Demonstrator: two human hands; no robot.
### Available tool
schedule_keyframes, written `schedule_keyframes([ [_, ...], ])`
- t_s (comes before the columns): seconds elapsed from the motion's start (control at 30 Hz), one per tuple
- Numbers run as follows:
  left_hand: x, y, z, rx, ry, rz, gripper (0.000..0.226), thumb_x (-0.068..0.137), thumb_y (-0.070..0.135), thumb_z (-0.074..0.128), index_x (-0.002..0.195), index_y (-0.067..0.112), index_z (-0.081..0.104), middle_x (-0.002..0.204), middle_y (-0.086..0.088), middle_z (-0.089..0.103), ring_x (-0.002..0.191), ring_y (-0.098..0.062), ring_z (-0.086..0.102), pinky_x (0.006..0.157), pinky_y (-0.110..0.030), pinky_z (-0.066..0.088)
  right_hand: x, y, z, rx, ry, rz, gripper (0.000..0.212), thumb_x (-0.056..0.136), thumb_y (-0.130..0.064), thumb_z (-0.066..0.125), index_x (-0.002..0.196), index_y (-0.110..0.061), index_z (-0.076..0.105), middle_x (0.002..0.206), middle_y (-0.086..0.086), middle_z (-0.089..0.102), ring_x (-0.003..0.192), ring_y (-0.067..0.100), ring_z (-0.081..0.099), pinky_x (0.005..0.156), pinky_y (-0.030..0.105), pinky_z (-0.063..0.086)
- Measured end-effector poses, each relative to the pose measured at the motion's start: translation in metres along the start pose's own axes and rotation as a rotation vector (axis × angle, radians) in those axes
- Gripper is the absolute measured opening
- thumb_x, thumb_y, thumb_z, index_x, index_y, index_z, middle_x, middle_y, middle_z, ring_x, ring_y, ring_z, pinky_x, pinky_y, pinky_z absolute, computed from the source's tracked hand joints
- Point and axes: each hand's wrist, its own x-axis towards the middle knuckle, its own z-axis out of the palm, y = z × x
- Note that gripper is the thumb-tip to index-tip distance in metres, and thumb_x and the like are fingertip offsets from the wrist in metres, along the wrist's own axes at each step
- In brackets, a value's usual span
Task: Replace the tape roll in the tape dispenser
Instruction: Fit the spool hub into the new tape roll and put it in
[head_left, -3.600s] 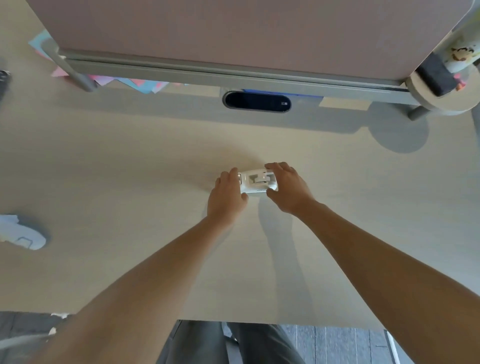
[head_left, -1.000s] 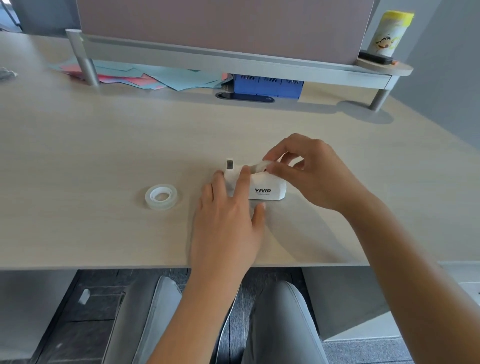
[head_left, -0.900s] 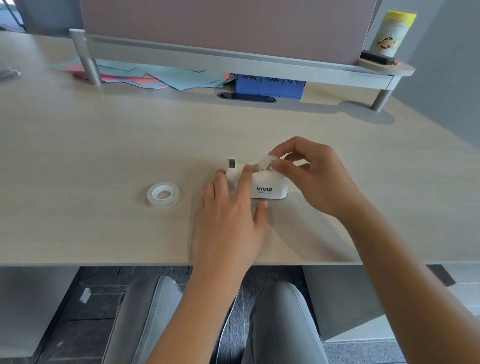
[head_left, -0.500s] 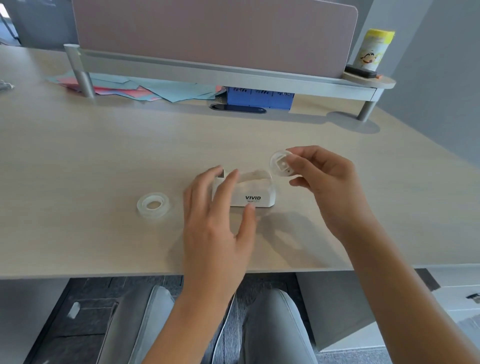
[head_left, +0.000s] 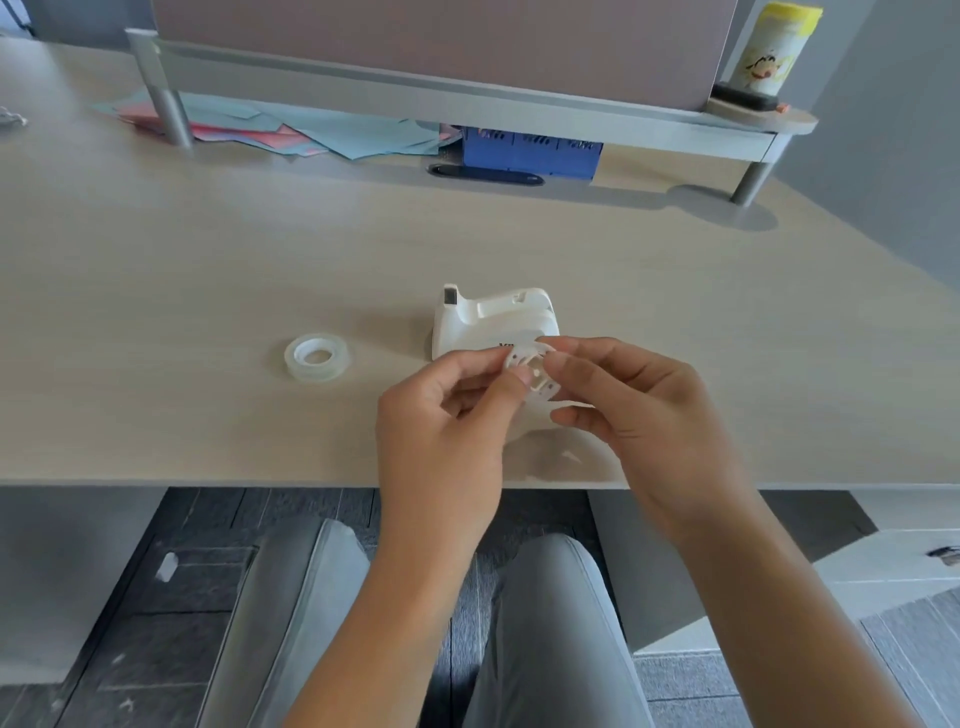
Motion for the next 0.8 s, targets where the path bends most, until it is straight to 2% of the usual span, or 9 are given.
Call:
schedule_keyframes([
  [0.07,-0.003,0.003,-0.002,-0.060,0.005,-0.055,0.007,0.085,0.015,0.082,0.092,0.017,0.085,0.085,-0.009,0.084,0.074,-0.014,0.073,0.073,-0.026,0.060,-0.002,0.000,0.001,0.022,-0.029,0.005,0.018,0.085,-0.021,0.081,0.101,-0.014,0.087,0.098,0.013,0.084,0.089,0.017,0.073,0.085,0.032,0.061],
  [0.13,-0.004,0.005,-0.007,-0.097,-0.020,-0.105,0.010,0.084,0.018,0.083,0.094,0.016,0.085,0.090,-0.010,0.085,0.079,-0.017,0.074,0.085,-0.038,0.064,-0.004,-0.001,0.002,0.063,-0.045,0.009,0.027,0.074,-0.027,0.084,0.097,-0.014,0.087,0.100,0.012,0.084,0.092,0.018,0.074,0.086,0.030,0.061],
  [0.2,-0.003,0.006,-0.011,-0.122,-0.054,-0.138,0.016,0.080,0.020,0.087,0.095,0.016,0.086,0.093,-0.009,0.085,0.083,-0.019,0.074,0.098,-0.050,0.061,-0.005,-0.003,0.003,0.112,-0.057,0.023,0.032,0.064,-0.032,0.086,0.091,-0.014,0.088,0.098,0.011,0.084,0.092,0.019,0.073,0.085,0.028,0.061],
  [0.33,-0.003,0.008,-0.016,-0.219,-0.090,-0.170,0.031,0.066,0.025,0.090,0.094,0.013,0.085,0.097,-0.014,0.084,0.089,-0.023,0.074,0.105,-0.052,0.054,-0.006,-0.007,0.005,0.242,-0.102,0.094,0.031,0.059,-0.028,0.087,0.084,-0.010,0.086,0.091,0.010,0.083,0.085,0.019,0.072,0.080,0.023,0.063],
  [0.43,-0.005,0.009,-0.017,-0.298,-0.108,-0.179,0.030,0.064,0.017,0.091,0.092,0.009,0.083,0.097,-0.016,0.083,0.088,-0.024,0.071,0.100,-0.045,0.056,-0.008,-0.009,0.008,0.323,-0.133,0.142,0.023,0.063,-0.022,0.084,0.081,-0.009,0.086,0.087,0.010,0.082,0.081,0.017,0.072,0.077,0.022,0.063],
  [0.57,-0.006,0.009,-0.017,-0.379,-0.143,-0.197,0.028,0.066,0.017,0.081,0.092,0.006,0.081,0.091,-0.011,0.082,0.079,-0.016,0.071,0.080,-0.027,0.059,-0.008,-0.007,0.010,0.394,-0.146,0.186,0.022,0.071,-0.016,0.080,0.089,-0.004,0.083,0.090,0.012,0.080,0.081,0.019,0.070,0.075,0.023,0.063],
  [0.8,-0.004,0.008,-0.014,-0.463,-0.161,-0.239,0.021,0.067,0.014,0.078,0.087,0.008,0.079,0.085,-0.006,0.081,0.074,-0.013,0.069,0.072,-0.021,0.058,-0.008,-0.002,0.013,0.462,-0.130,0.228,0.025,0.072,-0.016,0.079,0.093,-0.002,0.081,0.090,0.010,0.080,0.081,0.017,0.068,0.074,0.022,0.062],
])
